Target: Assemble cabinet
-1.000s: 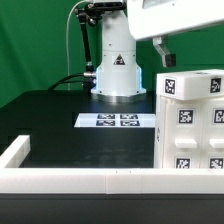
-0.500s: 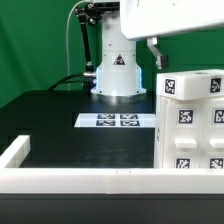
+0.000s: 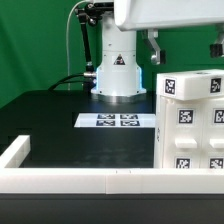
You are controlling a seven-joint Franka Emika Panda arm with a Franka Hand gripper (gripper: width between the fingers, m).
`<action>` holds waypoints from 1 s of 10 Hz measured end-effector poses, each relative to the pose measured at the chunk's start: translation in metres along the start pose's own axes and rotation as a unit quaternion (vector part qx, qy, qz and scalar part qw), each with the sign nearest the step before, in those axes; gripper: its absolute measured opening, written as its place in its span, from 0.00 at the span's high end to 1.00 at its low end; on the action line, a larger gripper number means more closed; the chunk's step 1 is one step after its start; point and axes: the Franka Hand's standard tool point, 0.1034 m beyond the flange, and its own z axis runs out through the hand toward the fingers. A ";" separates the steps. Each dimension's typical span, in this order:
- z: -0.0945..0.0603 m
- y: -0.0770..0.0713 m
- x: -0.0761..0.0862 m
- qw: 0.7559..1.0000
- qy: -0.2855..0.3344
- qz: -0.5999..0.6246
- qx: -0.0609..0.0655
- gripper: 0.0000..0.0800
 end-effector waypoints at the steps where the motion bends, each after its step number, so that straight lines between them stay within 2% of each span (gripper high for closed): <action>1: 0.000 0.001 0.000 1.000 0.000 -0.010 0.000 0.00; 2: 0.000 0.004 -0.001 0.998 -0.003 -0.063 -0.005 0.00; 3: 0.001 0.005 0.000 0.990 0.000 -0.137 -0.014 0.00; 4: 0.004 0.002 -0.001 0.979 -0.002 -0.204 -0.017 0.00; 8: 0.008 -0.001 -0.003 0.906 -0.040 -0.419 -0.037 0.00; 10: 0.007 0.008 -0.006 0.873 -0.053 -0.482 -0.043 0.00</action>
Offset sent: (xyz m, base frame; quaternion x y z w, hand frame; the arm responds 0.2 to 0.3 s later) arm -0.0082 0.0218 -0.0114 0.0150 0.0246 -0.3195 0.9472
